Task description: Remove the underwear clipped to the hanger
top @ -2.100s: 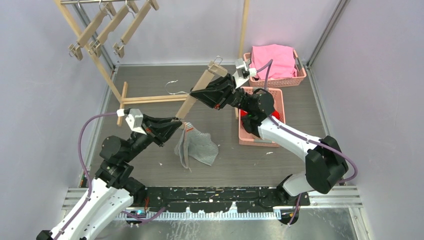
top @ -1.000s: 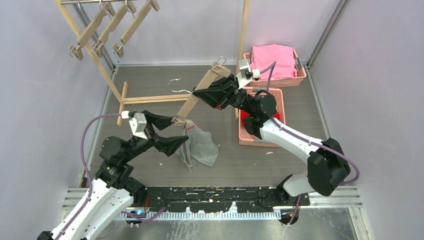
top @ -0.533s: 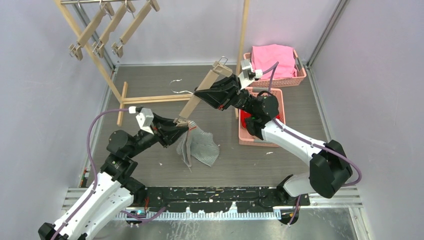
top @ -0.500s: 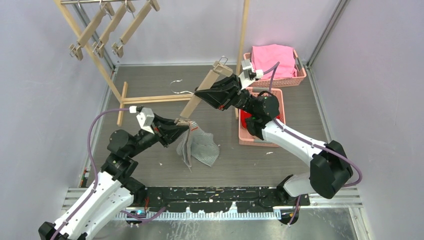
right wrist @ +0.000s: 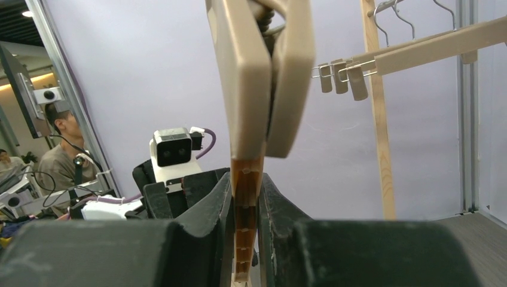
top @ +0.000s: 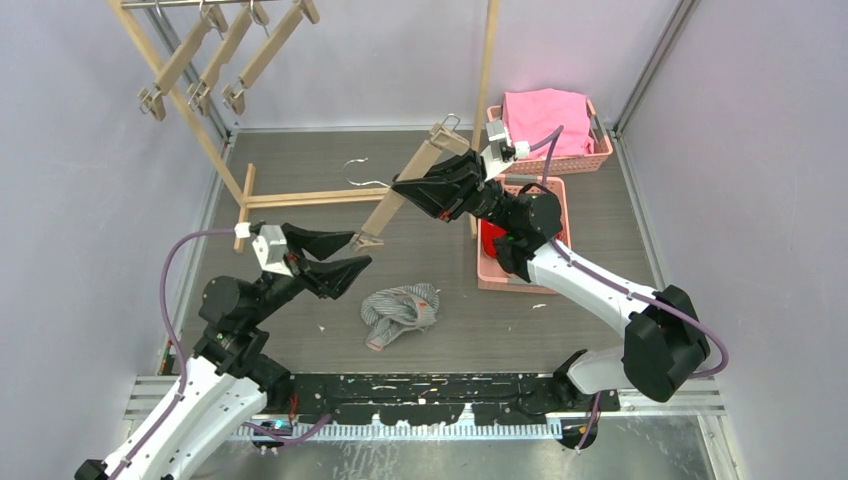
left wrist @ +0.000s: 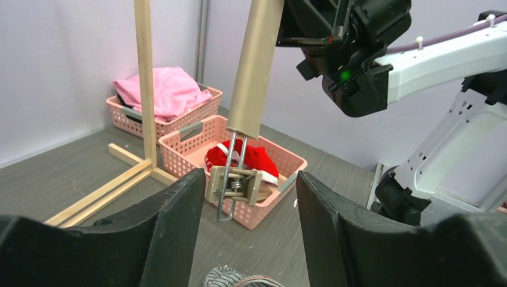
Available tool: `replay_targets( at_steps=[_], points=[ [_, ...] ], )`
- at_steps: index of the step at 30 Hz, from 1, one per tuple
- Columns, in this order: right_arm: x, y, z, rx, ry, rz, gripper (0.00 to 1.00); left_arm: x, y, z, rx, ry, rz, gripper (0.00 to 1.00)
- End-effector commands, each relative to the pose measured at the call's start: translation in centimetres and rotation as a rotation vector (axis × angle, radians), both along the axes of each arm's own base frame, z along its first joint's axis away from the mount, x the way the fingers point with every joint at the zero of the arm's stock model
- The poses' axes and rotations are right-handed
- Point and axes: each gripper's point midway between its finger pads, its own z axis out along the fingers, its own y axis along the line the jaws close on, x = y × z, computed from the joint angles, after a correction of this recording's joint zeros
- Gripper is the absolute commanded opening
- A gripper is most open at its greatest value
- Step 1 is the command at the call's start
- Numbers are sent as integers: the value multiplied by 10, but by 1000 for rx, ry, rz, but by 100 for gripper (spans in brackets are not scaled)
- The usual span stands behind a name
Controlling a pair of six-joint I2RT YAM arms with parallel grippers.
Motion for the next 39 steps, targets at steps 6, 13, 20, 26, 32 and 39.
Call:
replay_targets(
  at_steps=[6, 13, 20, 26, 32, 39],
  points=[
    [-15, -11, 24, 61, -74, 7, 1, 6, -5, 34, -19, -71, -7, 58],
    [-19, -10, 24, 45, -80, 19, 1, 16, -19, 52, -20, -93, -50, 56],
    [-19, -8, 20, 35, -76, 16, 1, 17, -22, 63, -24, -109, -58, 49],
    [-17, -9, 21, 38, -74, 11, 1, 14, -21, 66, -22, -118, -66, 32],
    [-18, -10, 24, 45, -79, 5, 1, 12, -25, 57, -7, -112, -97, 15],
    [-15, -10, 20, 40, -63, -9, 1, -3, -20, 73, -31, -174, -115, 0]
  ],
)
